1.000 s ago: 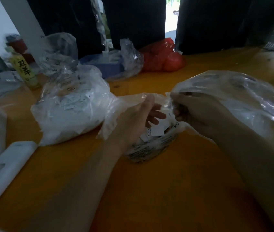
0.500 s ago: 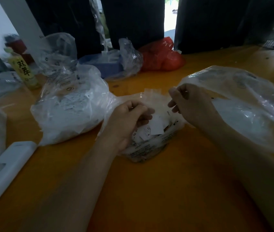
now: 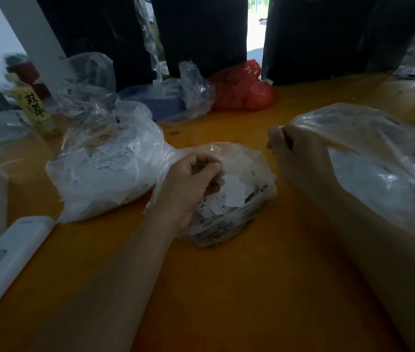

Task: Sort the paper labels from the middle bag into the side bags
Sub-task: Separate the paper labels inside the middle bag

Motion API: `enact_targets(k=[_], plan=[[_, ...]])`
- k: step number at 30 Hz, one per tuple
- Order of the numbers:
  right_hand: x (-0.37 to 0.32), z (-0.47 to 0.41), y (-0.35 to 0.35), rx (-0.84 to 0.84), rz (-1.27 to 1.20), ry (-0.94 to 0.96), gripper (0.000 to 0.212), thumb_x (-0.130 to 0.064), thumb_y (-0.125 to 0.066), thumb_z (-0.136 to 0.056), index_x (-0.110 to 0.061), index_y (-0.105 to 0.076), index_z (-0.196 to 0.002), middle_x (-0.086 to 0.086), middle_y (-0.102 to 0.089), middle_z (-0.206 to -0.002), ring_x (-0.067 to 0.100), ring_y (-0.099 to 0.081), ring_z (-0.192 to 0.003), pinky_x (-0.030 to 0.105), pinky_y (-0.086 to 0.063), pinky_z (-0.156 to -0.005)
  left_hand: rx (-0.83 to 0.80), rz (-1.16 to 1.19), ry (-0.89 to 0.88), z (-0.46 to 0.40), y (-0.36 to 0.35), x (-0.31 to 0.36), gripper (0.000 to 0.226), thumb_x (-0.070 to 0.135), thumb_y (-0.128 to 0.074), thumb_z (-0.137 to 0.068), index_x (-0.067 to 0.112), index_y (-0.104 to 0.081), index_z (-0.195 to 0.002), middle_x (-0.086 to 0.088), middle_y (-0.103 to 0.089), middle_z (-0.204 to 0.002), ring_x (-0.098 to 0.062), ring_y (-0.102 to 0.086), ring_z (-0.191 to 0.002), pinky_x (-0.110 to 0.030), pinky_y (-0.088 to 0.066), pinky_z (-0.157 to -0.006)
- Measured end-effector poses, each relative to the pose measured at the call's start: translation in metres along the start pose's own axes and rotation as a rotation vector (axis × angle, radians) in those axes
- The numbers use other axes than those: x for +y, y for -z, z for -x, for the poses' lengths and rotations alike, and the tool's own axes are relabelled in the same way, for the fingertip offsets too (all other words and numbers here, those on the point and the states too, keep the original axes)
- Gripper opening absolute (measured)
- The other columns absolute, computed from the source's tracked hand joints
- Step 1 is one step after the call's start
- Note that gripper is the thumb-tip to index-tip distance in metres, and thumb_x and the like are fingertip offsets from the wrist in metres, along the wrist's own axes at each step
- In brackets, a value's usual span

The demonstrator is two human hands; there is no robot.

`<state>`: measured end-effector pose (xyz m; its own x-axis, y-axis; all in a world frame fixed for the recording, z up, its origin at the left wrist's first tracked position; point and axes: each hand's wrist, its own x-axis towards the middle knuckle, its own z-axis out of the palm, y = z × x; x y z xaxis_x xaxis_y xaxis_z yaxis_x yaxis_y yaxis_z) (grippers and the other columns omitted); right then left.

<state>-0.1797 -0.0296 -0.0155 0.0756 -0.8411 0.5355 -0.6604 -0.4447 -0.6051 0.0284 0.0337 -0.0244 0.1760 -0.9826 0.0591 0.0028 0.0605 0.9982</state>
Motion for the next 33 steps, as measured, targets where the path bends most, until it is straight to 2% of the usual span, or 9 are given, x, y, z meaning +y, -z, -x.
enact_targets(k=[3, 5, 8, 11, 19, 24, 27, 30, 33], plan=[[-0.02, 0.013, -0.001, -0.223, -0.229, 0.024, 0.051, -0.064, -0.039, -0.1, -0.024, -0.068, -0.09, -0.016, -0.065, -0.075, -0.003, -0.056, -0.06, 0.009, -0.036, -0.052, -0.008, -0.041, -0.025, 0.001, 0.0, 0.001, 0.01, 0.007, -0.068, -0.098, 0.016, -0.073, -0.097, 0.0, -0.077, -0.084, -0.012, -0.072, -0.075, -0.022, -0.058, -0.068], [-0.025, 0.018, -0.005, -0.295, -0.196, 0.051, 0.037, -0.061, -0.052, -0.095, -0.028, -0.068, -0.092, -0.017, -0.064, -0.076, -0.003, -0.057, -0.064, 0.01, -0.039, -0.056, -0.003, -0.068, -0.033, 0.001, 0.001, 0.001, 0.009, 0.01, -0.069, -0.098, 0.018, -0.073, -0.097, 0.001, -0.078, -0.085, -0.011, -0.071, -0.076, -0.021, -0.056, -0.067], [-0.024, 0.018, -0.007, -0.29, -0.249, 0.045, 0.02, -0.046, -0.065, -0.094, -0.027, -0.068, -0.089, -0.005, -0.069, -0.082, 0.008, -0.06, -0.069, 0.021, -0.047, -0.063, 0.037, -0.108, -0.046, 0.0, 0.002, 0.001, 0.008, 0.015, -0.07, -0.097, 0.022, -0.074, -0.097, 0.004, -0.078, -0.086, -0.006, -0.071, -0.075, -0.018, -0.055, -0.064], [-0.025, 0.019, -0.008, -0.273, -0.31, 0.035, 0.026, -0.05, -0.062, -0.094, -0.026, -0.068, -0.084, 0.006, -0.071, -0.08, 0.024, -0.061, -0.067, 0.029, -0.049, -0.058, 0.047, -0.072, -0.034, 0.001, 0.001, 0.003, 0.005, 0.023, -0.072, -0.098, 0.022, -0.074, -0.102, 0.006, -0.079, -0.094, -0.005, -0.073, -0.08, -0.018, -0.055, -0.062], [-0.026, 0.022, -0.015, -0.299, -0.206, 0.072, 0.028, -0.051, -0.054, -0.098, -0.028, -0.066, -0.087, -0.004, -0.064, -0.071, 0.004, -0.051, -0.051, 0.016, -0.04, -0.046, -0.066, 0.334, 0.129, 0.001, 0.005, 0.007, 0.033, 0.018, -0.081, -0.076, 0.008, -0.074, -0.106, -0.008, -0.081, -0.097, -0.015, -0.079, -0.092, -0.015, -0.057, -0.064], [-0.016, 0.02, -0.019, -0.508, 0.201, 0.182, 0.046, -0.059, -0.065, -0.087, -0.033, -0.061, -0.124, -0.015, -0.058, -0.115, -0.001, -0.051, -0.093, 0.02, -0.042, -0.075, -0.047, 0.584, 0.151, -0.003, 0.008, 0.008, 0.037, 0.005, -0.077, -0.076, -0.005, -0.068, -0.11, -0.019, -0.079, -0.101, -0.027, -0.08, -0.094, -0.019, -0.061, -0.069], [-0.017, 0.021, -0.021, -0.578, 0.288, 0.16, 0.048, -0.059, -0.073, -0.08, -0.035, -0.062, -0.121, -0.013, -0.046, -0.118, 0.008, -0.041, -0.11, 0.031, -0.043, -0.089, -0.038, 0.593, 0.149, -0.003, 0.007, 0.007, 0.037, 0.005, -0.077, -0.076, -0.004, -0.067, -0.111, -0.02, -0.079, -0.101, -0.028, -0.079, -0.096, -0.02, -0.062, -0.072], [-0.018, 0.019, -0.019, -0.469, 0.207, 0.155, 0.016, -0.042, -0.074, -0.087, -0.035, -0.064, -0.098, -0.017, -0.053, -0.099, 0.004, -0.051, -0.087, 0.019, -0.038, -0.069, -0.021, 0.562, 0.14, -0.003, 0.007, 0.006, 0.038, 0.004, -0.08, -0.071, -0.001, -0.069, -0.108, -0.019, -0.079, -0.1, -0.027, -0.079, -0.095, -0.02, -0.062, -0.073], [-0.018, 0.016, -0.014, -0.339, 0.07, 0.088, 0.011, -0.041, -0.074, -0.088, -0.039, -0.064, -0.083, -0.017, -0.054, -0.073, 0.0, -0.05, -0.064, 0.018, -0.032, -0.057, -0.003, 0.561, 0.139, -0.003, 0.007, 0.006, 0.037, 0.004, -0.081, -0.07, -0.002, -0.071, -0.105, -0.019, -0.08, -0.1, -0.026, -0.08, -0.093, -0.021, -0.062, -0.074]])
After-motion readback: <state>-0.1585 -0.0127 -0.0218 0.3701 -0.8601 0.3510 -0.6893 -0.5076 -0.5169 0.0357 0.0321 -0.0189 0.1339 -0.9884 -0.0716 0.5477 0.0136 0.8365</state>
